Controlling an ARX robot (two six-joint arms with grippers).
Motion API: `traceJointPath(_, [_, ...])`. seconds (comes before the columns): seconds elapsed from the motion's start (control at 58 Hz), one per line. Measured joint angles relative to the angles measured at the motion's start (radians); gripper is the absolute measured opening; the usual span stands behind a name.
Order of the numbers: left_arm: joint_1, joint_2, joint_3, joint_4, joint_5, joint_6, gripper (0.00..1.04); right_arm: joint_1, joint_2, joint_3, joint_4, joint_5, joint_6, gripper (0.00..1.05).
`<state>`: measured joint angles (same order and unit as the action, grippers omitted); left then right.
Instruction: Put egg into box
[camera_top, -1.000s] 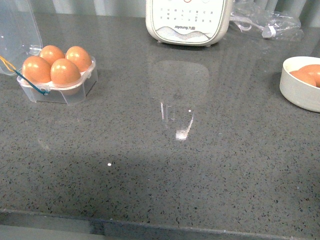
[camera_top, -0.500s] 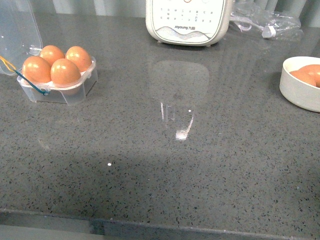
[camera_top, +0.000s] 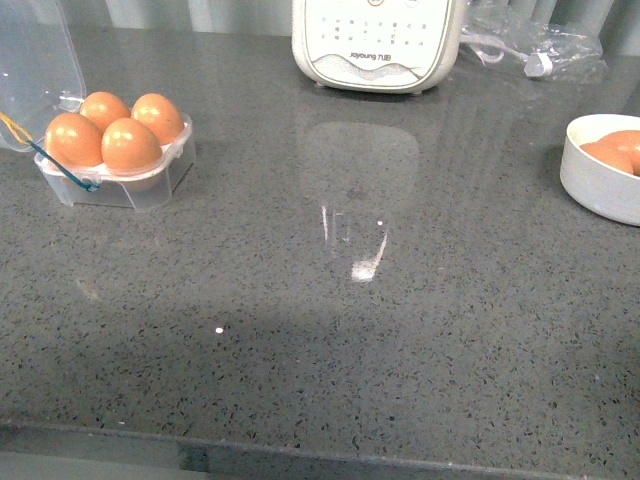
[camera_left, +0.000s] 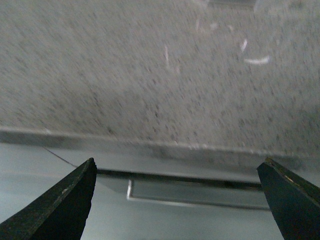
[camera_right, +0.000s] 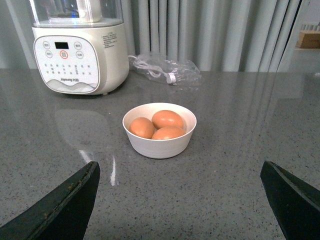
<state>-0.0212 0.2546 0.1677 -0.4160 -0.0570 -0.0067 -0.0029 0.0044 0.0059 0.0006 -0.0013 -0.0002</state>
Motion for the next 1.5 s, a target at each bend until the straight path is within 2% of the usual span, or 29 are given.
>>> traceJointPath(0.172, [0.05,0.051,0.037,0.073,0.077,0.012,0.98,0.0,0.0,0.0,0.0,0.0,0.0,0.97])
traceJointPath(0.397, [0.23,0.401,0.069,0.479,0.209,0.108,0.98,0.0,0.0,0.0,0.0,0.0,0.0,0.97])
traceJointPath(0.517, [0.301,0.621,0.137,0.645,0.24,0.137,0.98,0.0,0.0,0.0,0.0,0.0,0.0,0.97])
traceJointPath(0.604, [0.325,0.741,0.192,0.697,0.251,0.137,0.98,0.0,0.0,0.0,0.0,0.0,0.0,0.97])
traceJointPath(0.88, [0.332,0.951,0.332,0.783,0.236,0.141,0.98,0.0,0.0,0.0,0.0,0.0,0.0,0.97])
traceJointPath(1.5, [0.25,1.215,0.603,0.841,0.127,0.116,0.98,0.0,0.0,0.0,0.0,0.0,0.0,0.97])
